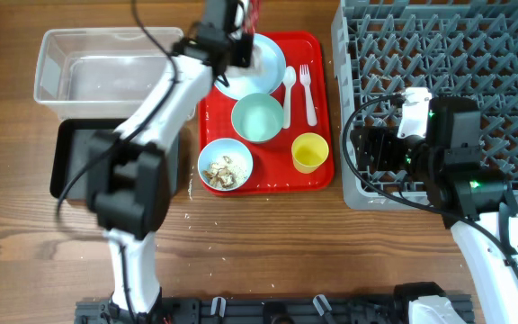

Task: Sort waste into correct bins and load items into the dishwasher rack
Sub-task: 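Carry the trash with the left gripper and drop it into the clear bin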

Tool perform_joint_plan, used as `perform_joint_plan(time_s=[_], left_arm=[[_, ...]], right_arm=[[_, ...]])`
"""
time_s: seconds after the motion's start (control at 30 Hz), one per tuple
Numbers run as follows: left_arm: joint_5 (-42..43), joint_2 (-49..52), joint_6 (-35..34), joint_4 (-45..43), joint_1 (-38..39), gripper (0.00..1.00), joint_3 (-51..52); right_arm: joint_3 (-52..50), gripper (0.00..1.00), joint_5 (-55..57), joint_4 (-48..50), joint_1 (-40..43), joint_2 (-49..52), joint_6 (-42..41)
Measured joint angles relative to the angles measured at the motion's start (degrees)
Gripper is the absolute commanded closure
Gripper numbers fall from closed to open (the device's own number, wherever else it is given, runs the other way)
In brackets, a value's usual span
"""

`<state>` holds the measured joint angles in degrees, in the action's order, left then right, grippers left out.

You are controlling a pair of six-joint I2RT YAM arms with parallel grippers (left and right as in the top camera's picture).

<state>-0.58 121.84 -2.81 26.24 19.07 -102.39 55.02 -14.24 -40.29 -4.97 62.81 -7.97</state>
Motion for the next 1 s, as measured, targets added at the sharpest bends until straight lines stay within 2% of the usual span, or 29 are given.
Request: perform_joint_plan(time_s=[0.2,0.43,0.6,0.77,0.8,0.83,0.87,0.93,1.0], left_arm=[[-0.02,-10.01,-0.17,4.04,-3.06,0.96,-0.37],[-2.19,-9.09,-3.06,9.27,-10.34,0.96,-0.46],[-4.11,-4.68,-12.04,14.4,-18.62,0.96,-0.44],[-4.55,1.66,-22.53,14.93,-23.5,0.94,-0.33],[-4.55,2.93,-24.65,14.88,-24.11,0.84,-0.33],[-4.55,3.72,-25.83,14.84,-24.46,0.79,-0.24],[-4.55,4.28,-26.8,14.82,-24.72,0.6,-0.09],[-4.59,4.92,-29.09,14.75,-24.96,0.4,0.24],[-4.57,4.9,-30.05,14.19,-24.9,0.28,0.24]], right_arm=[[0.0,0.09,-0.02,-0.02,0.02,0.0,0.0],[0.0,0.09,-0.02,0.0,0.02,0.0,0.0],[0.0,0.09,-0.02,0.02,0.02,0.0,0.0],[0.0,0.09,-0.02,0.02,0.02,0.0,-0.02],[0.0,0.09,0.0,0.02,0.02,0.0,-0.02],[0.0,0.09,0.0,0.02,0.0,0.0,-0.02],[0.0,0.09,-0.02,0.02,0.0,0.0,-0.02],[0.0,0.09,0.0,0.02,0.0,0.0,-0.02],[0.0,0.09,0.0,0.02,0.02,0.0,-0.04]])
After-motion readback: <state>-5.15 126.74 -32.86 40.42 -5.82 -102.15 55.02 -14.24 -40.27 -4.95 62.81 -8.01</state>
